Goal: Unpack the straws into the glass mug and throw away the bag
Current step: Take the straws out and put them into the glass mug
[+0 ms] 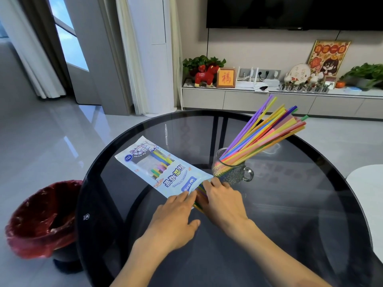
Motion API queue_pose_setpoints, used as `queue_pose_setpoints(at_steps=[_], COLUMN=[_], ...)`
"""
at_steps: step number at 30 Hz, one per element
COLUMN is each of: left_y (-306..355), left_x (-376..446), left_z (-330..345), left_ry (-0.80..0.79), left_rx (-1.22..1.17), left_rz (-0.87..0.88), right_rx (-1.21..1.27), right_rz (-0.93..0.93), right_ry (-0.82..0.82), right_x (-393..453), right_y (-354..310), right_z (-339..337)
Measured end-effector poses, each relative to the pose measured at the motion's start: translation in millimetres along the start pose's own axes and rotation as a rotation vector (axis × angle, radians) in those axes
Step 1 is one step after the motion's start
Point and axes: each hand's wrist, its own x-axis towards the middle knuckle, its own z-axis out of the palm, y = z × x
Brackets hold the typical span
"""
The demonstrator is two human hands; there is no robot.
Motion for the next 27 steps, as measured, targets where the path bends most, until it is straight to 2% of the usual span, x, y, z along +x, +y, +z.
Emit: queue_pose_setpoints(at_steps=[6,8,11,20,27], left_y=[0,1,1,3,-2], left_x=[1,1,1,-1,3], left_z=[2,3,4,3,4], left_ry=[0.017,0.024,0.041,0.036,0.071], left_rx=[-0.001,-0.004,-0.027,0.002,-0.024], left_rz=[-0.004,0.003,0.02,0.013,-0.033], right_rx=[-0.036,-0.093,-0.171,0.091,0.023], right_rz=[-0.013,-0.019,0.018,0.077,0.043], right_ry=[-0.039,-0.124,-0.157,-0.324,-0.417], right_x=[3,2,1,10,13], right_y=[-5,-11,-19,8,25], right_z=[-3,-6,-6,-12,-20])
